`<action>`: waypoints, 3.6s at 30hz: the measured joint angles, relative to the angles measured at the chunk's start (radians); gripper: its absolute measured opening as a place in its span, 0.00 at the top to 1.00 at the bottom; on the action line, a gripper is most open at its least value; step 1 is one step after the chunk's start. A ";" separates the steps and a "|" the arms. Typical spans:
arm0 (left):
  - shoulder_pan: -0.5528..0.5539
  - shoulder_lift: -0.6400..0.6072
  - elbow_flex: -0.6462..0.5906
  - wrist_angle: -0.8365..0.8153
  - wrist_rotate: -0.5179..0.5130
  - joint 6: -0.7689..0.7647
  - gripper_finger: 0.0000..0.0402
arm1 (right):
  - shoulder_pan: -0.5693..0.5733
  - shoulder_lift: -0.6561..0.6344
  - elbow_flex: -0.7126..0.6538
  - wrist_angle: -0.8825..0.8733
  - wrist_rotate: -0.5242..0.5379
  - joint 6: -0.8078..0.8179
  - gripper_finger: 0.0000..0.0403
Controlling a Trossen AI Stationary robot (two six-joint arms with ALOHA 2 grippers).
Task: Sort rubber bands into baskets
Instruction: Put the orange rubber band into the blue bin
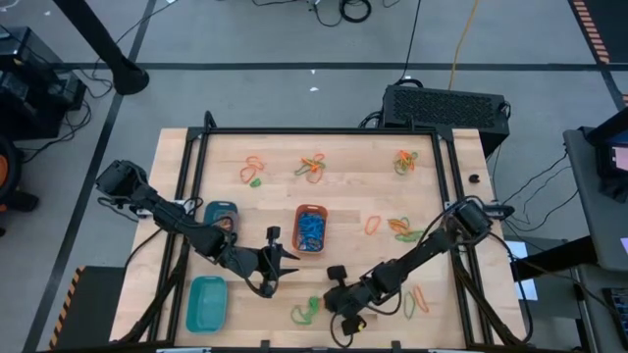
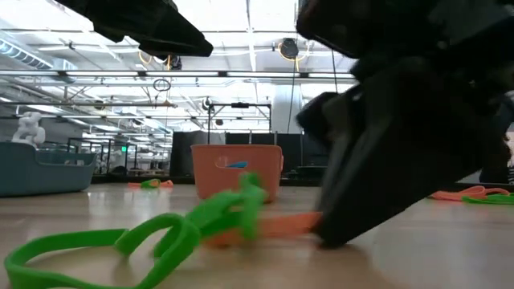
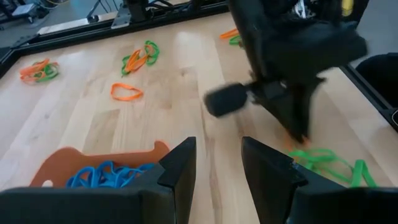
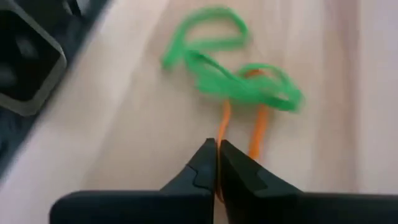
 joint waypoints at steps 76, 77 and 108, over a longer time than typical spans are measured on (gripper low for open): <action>0.039 0.196 0.001 0.319 0.269 0.306 0.66 | -0.014 -0.250 0.000 -0.001 0.258 -0.080 1.00; 0.039 0.196 0.001 0.321 0.269 0.306 0.66 | -0.014 -0.250 0.000 -0.001 0.260 -0.080 1.00; 0.062 0.053 0.001 -0.060 -0.004 0.154 0.99 | -0.022 -0.253 0.001 -0.088 0.254 -0.148 0.59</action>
